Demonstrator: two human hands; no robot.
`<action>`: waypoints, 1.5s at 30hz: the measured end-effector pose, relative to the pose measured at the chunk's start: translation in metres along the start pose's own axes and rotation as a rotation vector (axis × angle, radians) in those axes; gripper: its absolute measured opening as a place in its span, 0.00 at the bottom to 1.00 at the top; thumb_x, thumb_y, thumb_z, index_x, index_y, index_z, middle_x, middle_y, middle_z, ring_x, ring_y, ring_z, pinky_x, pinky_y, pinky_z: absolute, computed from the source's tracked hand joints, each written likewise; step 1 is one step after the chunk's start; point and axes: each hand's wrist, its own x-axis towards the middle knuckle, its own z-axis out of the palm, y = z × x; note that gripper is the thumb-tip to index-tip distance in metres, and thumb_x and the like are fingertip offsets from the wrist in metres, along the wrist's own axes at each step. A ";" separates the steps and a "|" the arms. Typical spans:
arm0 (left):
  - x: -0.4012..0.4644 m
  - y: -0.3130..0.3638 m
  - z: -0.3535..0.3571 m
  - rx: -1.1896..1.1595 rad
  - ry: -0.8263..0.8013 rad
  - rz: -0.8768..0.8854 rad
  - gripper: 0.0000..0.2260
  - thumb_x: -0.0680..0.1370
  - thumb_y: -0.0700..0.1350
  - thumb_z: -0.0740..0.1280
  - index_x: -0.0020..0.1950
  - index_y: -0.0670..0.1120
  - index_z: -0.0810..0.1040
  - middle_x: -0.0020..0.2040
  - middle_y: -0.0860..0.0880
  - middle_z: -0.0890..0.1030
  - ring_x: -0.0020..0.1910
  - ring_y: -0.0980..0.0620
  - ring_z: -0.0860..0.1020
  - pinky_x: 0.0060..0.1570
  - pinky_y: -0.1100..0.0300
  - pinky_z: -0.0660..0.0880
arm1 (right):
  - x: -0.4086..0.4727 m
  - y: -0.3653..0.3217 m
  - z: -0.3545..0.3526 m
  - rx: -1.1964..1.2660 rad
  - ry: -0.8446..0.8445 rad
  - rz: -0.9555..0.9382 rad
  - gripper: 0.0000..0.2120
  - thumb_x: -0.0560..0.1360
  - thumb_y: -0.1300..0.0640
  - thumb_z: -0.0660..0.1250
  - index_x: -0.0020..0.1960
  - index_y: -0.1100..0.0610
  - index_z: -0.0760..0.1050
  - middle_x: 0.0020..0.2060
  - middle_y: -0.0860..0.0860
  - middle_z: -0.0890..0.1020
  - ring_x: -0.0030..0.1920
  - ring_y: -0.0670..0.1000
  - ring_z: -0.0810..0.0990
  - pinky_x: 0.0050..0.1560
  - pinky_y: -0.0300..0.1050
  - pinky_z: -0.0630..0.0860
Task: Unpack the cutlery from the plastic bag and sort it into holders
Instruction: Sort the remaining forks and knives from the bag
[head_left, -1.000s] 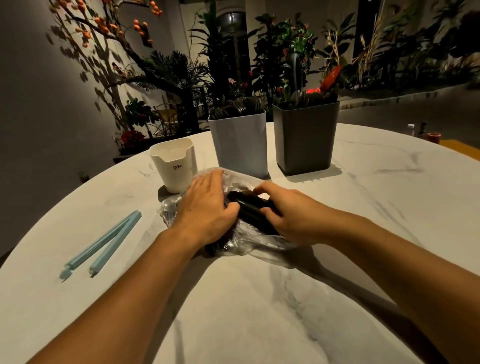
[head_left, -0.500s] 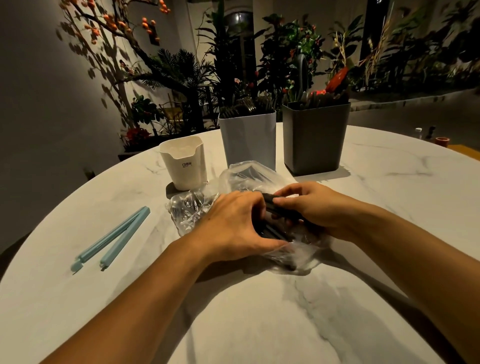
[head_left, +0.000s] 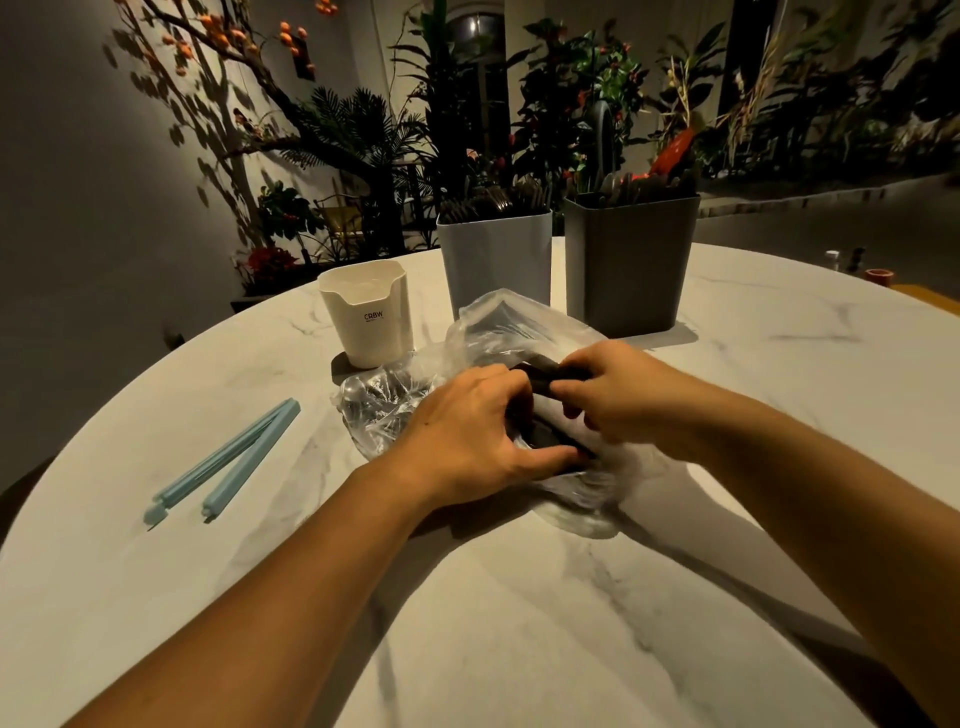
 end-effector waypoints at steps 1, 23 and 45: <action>0.000 0.002 -0.001 0.021 0.020 0.015 0.23 0.68 0.71 0.70 0.48 0.54 0.74 0.48 0.56 0.76 0.47 0.55 0.73 0.47 0.58 0.75 | 0.000 -0.002 -0.004 0.125 -0.020 0.084 0.10 0.82 0.54 0.62 0.56 0.58 0.78 0.44 0.54 0.81 0.38 0.49 0.77 0.35 0.39 0.74; -0.003 0.001 -0.008 -0.346 0.207 -0.218 0.29 0.79 0.63 0.50 0.39 0.46 0.81 0.36 0.50 0.81 0.38 0.52 0.79 0.44 0.50 0.78 | -0.013 0.003 -0.022 0.368 -0.179 0.261 0.09 0.83 0.56 0.60 0.57 0.59 0.76 0.37 0.56 0.76 0.29 0.47 0.68 0.26 0.36 0.65; 0.005 -0.008 -0.007 -0.580 0.472 -0.471 0.18 0.80 0.30 0.62 0.63 0.50 0.71 0.57 0.52 0.78 0.59 0.52 0.79 0.57 0.61 0.78 | -0.030 0.029 -0.080 0.609 -0.227 0.133 0.14 0.81 0.54 0.59 0.56 0.64 0.77 0.29 0.55 0.70 0.25 0.47 0.63 0.22 0.34 0.60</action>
